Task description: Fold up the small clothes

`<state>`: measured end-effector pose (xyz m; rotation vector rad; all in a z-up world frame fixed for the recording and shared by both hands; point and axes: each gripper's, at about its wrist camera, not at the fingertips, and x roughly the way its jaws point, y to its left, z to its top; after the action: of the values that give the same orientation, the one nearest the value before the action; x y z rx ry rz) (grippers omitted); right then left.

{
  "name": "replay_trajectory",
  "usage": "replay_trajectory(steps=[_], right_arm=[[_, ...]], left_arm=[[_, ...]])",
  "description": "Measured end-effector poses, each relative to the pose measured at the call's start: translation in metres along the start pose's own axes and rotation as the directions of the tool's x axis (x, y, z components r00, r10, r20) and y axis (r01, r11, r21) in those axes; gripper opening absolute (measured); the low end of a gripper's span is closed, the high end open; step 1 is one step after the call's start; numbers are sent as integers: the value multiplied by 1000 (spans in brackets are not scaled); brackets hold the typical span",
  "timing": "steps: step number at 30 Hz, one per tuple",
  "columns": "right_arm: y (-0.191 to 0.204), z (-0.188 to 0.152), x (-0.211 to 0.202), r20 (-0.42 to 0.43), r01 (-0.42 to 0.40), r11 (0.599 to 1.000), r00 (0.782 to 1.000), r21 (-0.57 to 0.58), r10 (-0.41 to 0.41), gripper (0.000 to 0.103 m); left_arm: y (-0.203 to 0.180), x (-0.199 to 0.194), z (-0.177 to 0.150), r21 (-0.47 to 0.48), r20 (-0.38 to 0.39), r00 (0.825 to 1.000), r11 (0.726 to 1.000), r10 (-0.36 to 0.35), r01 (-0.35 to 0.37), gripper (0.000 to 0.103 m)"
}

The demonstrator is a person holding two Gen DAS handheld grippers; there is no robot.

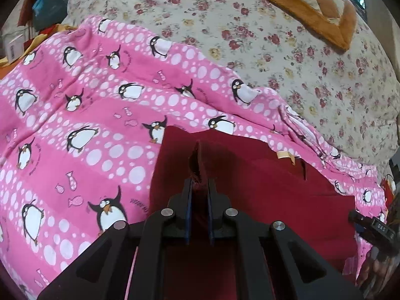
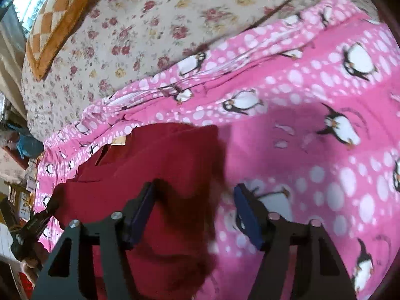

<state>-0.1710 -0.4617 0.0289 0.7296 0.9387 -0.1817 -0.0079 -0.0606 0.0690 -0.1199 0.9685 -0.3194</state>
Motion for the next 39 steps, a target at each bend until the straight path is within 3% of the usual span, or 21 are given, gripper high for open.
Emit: replay_trajectory(steps=[2,3,4,6,10,13,16,17,19,20,24,30,36,39], right_arm=[[7,1,0,17,-3,999,1000,-47,4,37],[12,3,0,27,4,997,1000,-76,-2,22],[16,5,-2,38,16,994,999,-104,-12,15],[25,11,-5,63,48,988,997,-148,-39,11],[31,24,-10,127,109,978,988,-177,-87,10],[24,25,8,123,194,965,977,-179,-174,10],[7,25,16,83,161,981,985,-111,-152,10],[2,25,11,84,135,988,988,-77,-128,13],[-8,23,-4,75,78,997,994,-2,-78,37],[-12,21,-10,66,59,998,996,17,-60,42],[-14,1,-29,21,-6,1000,1000,18,6,49],[6,-34,-18,-77,-32,998,997,-62,27,49],[18,-42,-17,-38,70,988,996,-136,-76,48],[32,-45,-17,-10,135,966,990,-220,-141,27]], left_arm=[[-2,-1,-3,10,4,1000,1000,12,-12,0],[-2,-2,-4,14,4,1000,1000,16,-16,0],[-4,-2,-6,17,3,1000,1000,18,-18,0],[-5,-2,-8,20,2,1000,1000,15,-15,0],[-10,2,-13,38,-15,1000,999,18,-17,0],[-14,7,-16,53,-30,999,998,23,-21,0],[-15,11,-19,64,-43,998,997,39,-36,0],[-14,11,-19,60,-46,998,998,39,-36,0],[-13,11,-19,52,-49,998,998,32,-30,0],[-12,11,-19,49,-50,998,998,31,-28,0],[-15,13,-21,57,-51,998,998,44,-41,0],[-15,14,-25,63,-58,997,997,54,-50,0],[-14,15,-25,60,-61,997,997,52,-49,0],[-15,15,-25,60,-62,997,997,54,-50,0]])
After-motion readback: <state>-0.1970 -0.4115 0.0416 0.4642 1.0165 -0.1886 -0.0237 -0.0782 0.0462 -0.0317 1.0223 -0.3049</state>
